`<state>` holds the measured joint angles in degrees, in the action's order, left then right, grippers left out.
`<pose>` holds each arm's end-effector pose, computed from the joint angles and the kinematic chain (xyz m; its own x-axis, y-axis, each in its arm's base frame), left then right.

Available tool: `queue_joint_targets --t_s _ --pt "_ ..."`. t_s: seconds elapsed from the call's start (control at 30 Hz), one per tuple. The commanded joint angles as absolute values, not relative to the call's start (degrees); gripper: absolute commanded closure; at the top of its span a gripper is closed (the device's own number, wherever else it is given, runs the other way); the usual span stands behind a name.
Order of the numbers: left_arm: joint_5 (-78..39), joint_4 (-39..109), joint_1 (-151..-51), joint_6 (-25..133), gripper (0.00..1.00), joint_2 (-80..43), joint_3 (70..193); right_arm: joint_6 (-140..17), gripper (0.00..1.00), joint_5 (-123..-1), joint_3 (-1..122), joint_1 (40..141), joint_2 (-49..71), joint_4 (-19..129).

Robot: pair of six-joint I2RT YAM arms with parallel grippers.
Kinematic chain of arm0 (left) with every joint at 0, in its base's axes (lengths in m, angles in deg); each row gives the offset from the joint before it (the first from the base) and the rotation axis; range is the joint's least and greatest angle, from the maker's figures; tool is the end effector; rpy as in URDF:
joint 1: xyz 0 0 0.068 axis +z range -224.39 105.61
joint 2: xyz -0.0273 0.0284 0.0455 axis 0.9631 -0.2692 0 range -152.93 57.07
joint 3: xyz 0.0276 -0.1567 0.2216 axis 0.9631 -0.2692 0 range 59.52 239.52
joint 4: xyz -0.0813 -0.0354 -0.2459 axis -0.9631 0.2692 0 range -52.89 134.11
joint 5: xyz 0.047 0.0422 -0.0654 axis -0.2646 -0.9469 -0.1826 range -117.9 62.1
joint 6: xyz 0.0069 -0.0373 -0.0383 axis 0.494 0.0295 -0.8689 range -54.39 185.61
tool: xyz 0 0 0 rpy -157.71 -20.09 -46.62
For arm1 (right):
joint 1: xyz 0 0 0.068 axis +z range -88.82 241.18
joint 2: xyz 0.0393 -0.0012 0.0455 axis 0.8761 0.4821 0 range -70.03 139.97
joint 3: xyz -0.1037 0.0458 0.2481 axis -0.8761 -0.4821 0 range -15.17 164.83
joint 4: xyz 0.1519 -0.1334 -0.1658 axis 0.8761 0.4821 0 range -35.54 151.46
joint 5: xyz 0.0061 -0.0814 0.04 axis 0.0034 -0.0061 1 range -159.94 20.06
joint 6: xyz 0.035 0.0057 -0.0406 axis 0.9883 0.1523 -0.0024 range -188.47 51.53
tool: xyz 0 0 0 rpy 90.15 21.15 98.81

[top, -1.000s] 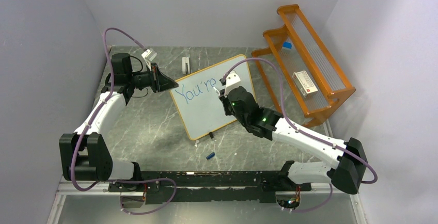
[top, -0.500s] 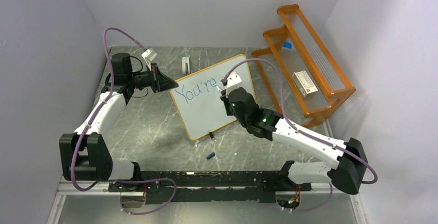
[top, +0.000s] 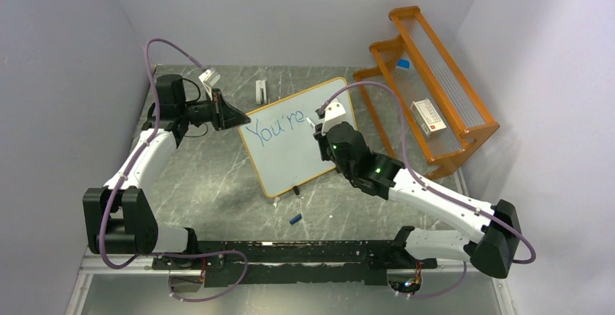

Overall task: Write a sentence on the whiteboard
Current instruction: Write a sentence on the whiteboard, then pass from the right arm to the left

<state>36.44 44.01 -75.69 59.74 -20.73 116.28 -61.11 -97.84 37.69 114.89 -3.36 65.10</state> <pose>0.2926 -0.0387 0.2977 -0.5484 -0.0319 -0.8356 0.7538 0.4138 -0.5105 0.1695 0.2027 0.3121 -0.3018 -0.2198 -0.9277 -0.4250 0.9020 -0.0755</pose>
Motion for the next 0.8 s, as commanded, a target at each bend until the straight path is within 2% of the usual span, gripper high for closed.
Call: queue_joint_targets --t_s 0.0,0.63,0.77 --pt "36.1 45.6 -75.0 63.1 0.95 -21.5 117.7 -61.9 1.0 -98.7 37.7 114.4 -6.4 65.3" --pt "33.6 46.8 -75.0 63.4 0.95 -20.3 117.9 -60.1 1.0 -93.1 39.9 113.1 -9.7 72.0" --pt "32.1 47.0 -75.0 63.2 0.84 -19.5 117.9 -59.6 1.0 -92.8 41.6 113.0 -9.8 75.2"
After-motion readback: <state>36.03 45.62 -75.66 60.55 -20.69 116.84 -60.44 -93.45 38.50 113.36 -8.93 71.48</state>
